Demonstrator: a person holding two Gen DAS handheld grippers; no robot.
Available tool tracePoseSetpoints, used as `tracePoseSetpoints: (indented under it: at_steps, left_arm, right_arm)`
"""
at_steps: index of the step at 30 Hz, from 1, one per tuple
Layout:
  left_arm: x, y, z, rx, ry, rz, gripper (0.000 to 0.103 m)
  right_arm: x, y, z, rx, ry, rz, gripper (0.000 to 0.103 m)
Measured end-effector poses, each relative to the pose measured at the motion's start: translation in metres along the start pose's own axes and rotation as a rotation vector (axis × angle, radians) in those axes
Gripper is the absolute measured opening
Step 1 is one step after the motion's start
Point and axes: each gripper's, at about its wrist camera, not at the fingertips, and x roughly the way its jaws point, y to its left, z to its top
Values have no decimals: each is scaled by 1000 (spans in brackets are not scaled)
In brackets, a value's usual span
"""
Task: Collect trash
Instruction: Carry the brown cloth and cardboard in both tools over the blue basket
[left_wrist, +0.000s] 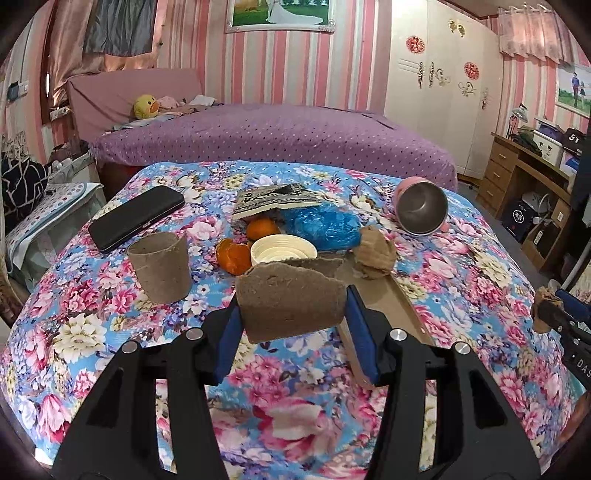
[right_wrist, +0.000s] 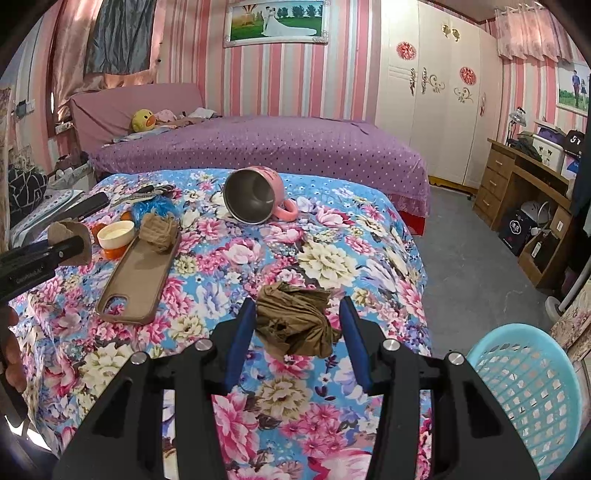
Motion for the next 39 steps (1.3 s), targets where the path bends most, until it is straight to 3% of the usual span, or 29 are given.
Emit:
tracePoseSetpoints:
  at_steps: [8,15,39]
  left_arm:
    - [-14,-11,-9,4,-8,-8,52]
    - [-28,-37,-19,15,-8,-35,52]
    - [-71,-178,-36,150,-59,-164,52]
  right_arm:
    - [-15,-11,-6,-9,-14,-14,47]
    - [-32,-43,-15,9,-25,-50,47]
    - [-83,-180,-56,180,-53,-185,47]
